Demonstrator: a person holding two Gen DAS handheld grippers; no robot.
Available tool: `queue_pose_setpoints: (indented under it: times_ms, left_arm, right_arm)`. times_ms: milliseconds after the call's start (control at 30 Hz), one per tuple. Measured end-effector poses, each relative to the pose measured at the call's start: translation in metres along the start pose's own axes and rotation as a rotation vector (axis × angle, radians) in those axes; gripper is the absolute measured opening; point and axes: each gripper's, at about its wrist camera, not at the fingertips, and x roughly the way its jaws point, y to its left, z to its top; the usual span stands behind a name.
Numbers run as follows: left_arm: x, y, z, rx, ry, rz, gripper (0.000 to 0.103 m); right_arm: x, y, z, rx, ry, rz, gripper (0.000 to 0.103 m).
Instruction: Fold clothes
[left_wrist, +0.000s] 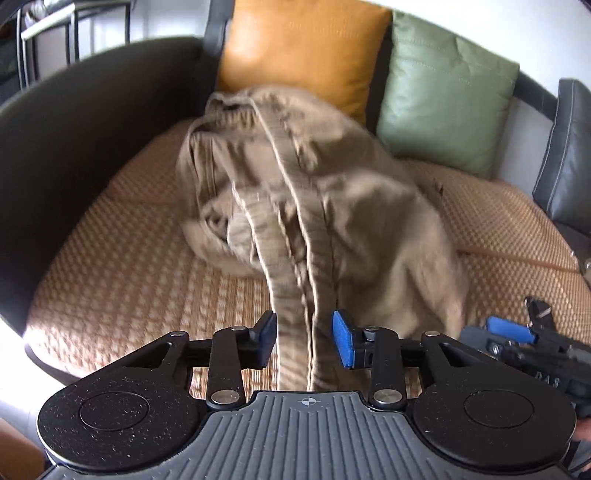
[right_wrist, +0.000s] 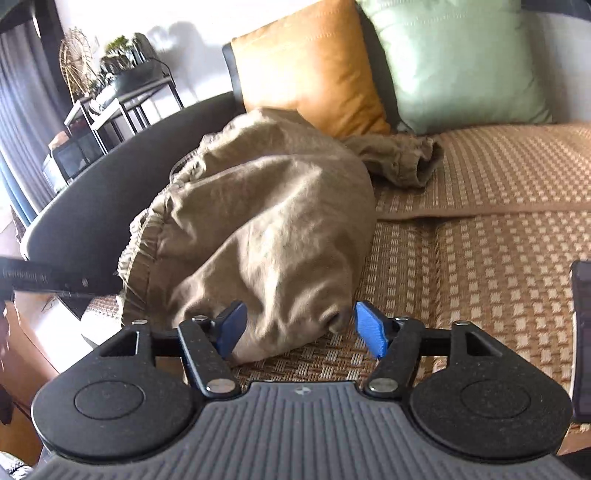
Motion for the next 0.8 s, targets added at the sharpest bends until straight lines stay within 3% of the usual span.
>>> queue_pose_setpoints:
  times_ms: [100,233,367,600,800]
  left_arm:
    - [-0.008,-0.003,0.013,-0.009,-0.043,0.001,0.057]
    - [-0.005,-0.017,0.026,0.022,-0.088,0.005,0.074]
    - [0.010,-0.026,0.035,0.057,-0.102,0.027,0.080]
    - [0.047,-0.019,0.056,0.050,-0.090,0.088,0.081]
    - [0.080,-0.008,0.077,0.020,-0.057,0.088,0.085]
  right_arm:
    - [-0.011,-0.004,0.004,0.006,-0.047,0.000,0.079]
    - [-0.022,-0.010,0.013,0.012,-0.116,-0.015,0.087]
    - [-0.022,-0.012,0.023,-0.004,-0.153,-0.009,0.090]
    - [-0.001,-0.012,0.034,-0.025,-0.133,0.013,0.091]
    - [0.018,-0.013,0.033,-0.024,-0.099,0.028,0.091]
